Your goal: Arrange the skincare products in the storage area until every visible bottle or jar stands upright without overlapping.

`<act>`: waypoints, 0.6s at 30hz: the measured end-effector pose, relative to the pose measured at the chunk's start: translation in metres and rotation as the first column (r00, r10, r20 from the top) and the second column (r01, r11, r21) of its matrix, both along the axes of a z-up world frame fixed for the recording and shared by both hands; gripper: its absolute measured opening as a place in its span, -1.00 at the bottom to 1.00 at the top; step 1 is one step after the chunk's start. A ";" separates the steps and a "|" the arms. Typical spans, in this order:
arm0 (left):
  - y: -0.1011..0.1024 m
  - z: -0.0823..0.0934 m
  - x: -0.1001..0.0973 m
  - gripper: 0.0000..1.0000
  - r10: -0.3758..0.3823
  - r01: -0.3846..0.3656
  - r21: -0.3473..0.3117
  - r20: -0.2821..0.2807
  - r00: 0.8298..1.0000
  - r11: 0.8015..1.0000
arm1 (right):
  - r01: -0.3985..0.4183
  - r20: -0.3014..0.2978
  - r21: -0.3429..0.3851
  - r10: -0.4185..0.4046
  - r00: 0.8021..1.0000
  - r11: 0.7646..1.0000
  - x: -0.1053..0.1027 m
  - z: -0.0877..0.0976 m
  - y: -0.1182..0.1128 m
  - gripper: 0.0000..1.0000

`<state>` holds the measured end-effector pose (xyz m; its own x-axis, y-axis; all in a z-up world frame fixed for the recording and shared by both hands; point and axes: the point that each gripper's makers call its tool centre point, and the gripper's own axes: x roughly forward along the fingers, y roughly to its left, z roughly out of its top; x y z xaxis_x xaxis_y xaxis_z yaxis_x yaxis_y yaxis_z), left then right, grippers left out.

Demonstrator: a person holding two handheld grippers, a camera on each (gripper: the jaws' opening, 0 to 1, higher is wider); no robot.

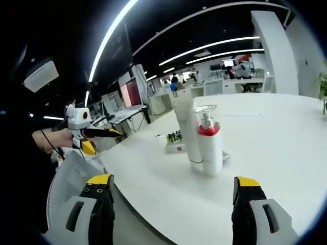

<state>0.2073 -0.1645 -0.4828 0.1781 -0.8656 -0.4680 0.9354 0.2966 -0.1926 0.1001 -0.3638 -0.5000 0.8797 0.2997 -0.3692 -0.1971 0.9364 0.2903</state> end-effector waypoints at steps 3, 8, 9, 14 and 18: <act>-0.004 -0.002 0.003 0.85 -0.013 0.013 0.013 -0.002 1.000 1.000 | -0.002 0.004 0.000 0.002 1.000 1.000 0.002 0.001 -0.001 0.98; -0.010 -0.002 0.009 0.85 -0.029 0.029 0.023 0.007 1.000 0.999 | -0.007 -0.001 -0.002 0.007 1.000 1.000 0.003 -0.001 -0.004 0.98; -0.012 -0.002 0.011 0.84 -0.030 0.030 0.024 0.006 1.000 0.999 | -0.004 -0.002 0.000 0.004 1.000 1.000 0.003 -0.001 -0.004 0.98; -0.020 -0.003 0.017 0.83 -0.040 0.040 0.031 0.008 0.999 0.999 | 0.006 -0.007 0.007 -0.006 1.000 1.000 0.002 -0.002 -0.009 0.98; -0.029 -0.005 0.020 0.81 -0.051 0.051 0.040 0.001 0.999 0.998 | 0.009 -0.012 0.009 -0.009 1.000 1.000 0.001 -0.004 -0.011 0.98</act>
